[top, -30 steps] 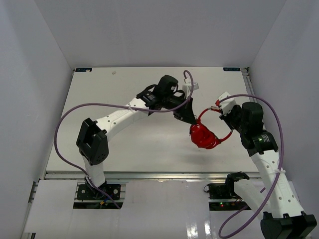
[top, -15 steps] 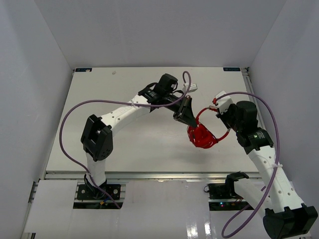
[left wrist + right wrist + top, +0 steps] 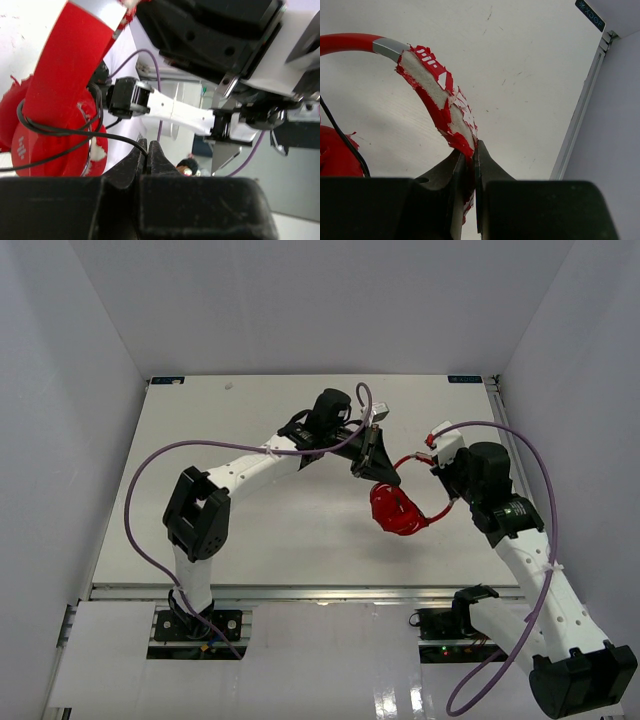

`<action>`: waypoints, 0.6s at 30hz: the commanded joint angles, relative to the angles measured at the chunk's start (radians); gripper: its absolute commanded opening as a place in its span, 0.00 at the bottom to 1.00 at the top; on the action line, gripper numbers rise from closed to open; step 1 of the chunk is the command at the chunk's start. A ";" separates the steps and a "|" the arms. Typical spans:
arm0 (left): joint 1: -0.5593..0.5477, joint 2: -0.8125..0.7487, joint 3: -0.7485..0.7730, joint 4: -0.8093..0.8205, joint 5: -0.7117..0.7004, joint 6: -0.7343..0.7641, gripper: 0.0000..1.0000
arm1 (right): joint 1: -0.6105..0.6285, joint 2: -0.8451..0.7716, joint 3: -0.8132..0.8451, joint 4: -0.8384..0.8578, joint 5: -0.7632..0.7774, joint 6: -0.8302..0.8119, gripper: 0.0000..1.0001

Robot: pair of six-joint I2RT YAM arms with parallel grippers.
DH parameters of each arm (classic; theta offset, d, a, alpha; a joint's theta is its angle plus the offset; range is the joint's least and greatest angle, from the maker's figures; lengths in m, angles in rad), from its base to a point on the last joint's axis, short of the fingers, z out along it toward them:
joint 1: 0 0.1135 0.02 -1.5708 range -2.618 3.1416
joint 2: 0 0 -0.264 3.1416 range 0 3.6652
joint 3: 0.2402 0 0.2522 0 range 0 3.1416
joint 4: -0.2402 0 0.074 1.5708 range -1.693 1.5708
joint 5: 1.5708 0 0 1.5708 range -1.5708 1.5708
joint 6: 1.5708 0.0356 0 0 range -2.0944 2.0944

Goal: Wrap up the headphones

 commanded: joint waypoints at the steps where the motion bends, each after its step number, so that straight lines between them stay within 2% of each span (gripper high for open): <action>1: -0.014 -0.005 0.004 0.096 -0.087 -0.096 0.08 | 0.017 -0.001 -0.022 0.076 0.024 0.063 0.08; 5: -0.019 0.007 0.003 0.084 -0.145 -0.113 0.15 | 0.020 0.008 -0.024 0.087 0.041 0.093 0.08; 7: -0.023 0.012 0.013 0.063 -0.173 -0.112 0.22 | 0.022 0.013 -0.023 0.091 0.051 0.106 0.08; 16: -0.043 0.030 0.043 -0.015 -0.228 -0.082 0.35 | 0.020 0.030 -0.021 0.101 0.037 0.212 0.08; 18: -0.047 0.034 0.044 -0.020 -0.229 -0.080 0.35 | 0.020 0.037 -0.018 0.098 0.028 0.227 0.08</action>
